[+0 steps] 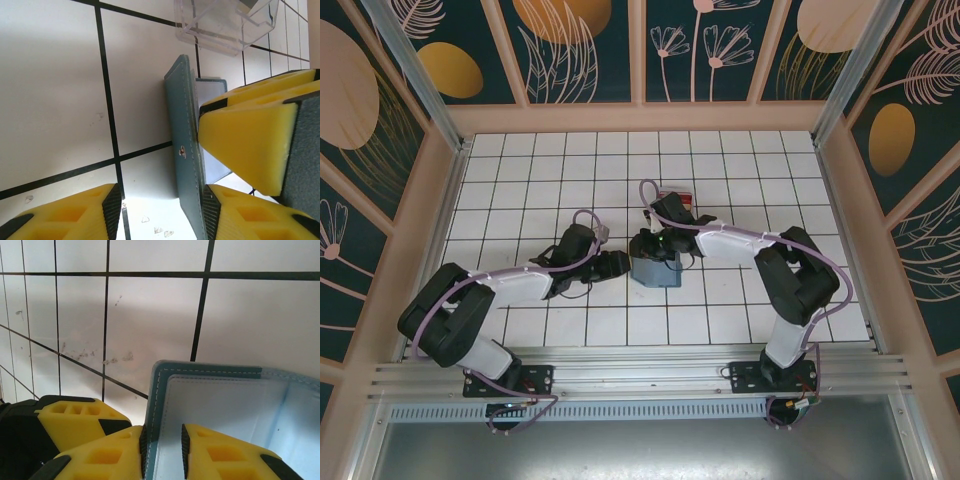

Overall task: Put the credit cards into the card holder
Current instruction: Open the card holder at the center of the table.

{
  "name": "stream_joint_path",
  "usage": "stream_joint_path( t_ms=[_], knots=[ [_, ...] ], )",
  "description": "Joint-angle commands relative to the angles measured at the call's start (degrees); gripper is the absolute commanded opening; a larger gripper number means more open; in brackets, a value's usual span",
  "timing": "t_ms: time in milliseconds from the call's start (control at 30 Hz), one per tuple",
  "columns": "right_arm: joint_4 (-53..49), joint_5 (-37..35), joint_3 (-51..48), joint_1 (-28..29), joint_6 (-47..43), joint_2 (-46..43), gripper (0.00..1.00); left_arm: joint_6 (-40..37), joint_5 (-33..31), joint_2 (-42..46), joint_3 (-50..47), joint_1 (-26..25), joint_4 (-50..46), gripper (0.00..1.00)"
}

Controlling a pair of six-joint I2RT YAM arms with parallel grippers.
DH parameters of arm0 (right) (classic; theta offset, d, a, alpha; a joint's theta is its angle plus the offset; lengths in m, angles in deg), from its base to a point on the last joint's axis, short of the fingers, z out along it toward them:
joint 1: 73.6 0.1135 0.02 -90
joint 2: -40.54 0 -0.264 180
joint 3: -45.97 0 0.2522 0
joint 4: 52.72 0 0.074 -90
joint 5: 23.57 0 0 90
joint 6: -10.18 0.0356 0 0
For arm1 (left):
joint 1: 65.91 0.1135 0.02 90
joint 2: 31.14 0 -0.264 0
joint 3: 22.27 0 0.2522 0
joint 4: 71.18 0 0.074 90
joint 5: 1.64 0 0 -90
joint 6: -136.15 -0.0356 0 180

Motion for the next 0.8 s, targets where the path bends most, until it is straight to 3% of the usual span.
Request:
stream_joint_path(
  t_ms=[0, 200, 467, 633, 767],
  knots=[
    [2.54, 1.62, -1.46, -0.23, 1.52, 0.46, 0.27, -0.64, 0.65, 0.97, 0.24, -0.16, 2.72, 0.54],
    [4.04, 2.57, -1.62, -0.35, 2.5, 0.99, 0.27, 1.59, 5.54, -0.21, -1.51, -0.33, 9.44, 0.58],
    [5.93, 3.88, -2.48, -0.77, 3.66, 0.97, 0.27, 0.62, 5.94, -2.66, -1.23, -0.33, 10.62, 0.59],
    [6.68, 4.41, -3.02, -0.79, 3.97, 0.73, 0.27, 1.96, 7.26, -6.25, -0.31, -0.66, 13.6, 0.56],
    [7.06, 4.77, -3.5, -0.9, 4.09, 0.72, 0.27, 1.61, 6.5, -7.24, 1.18, -0.94, 12.64, 0.47]
  ],
)
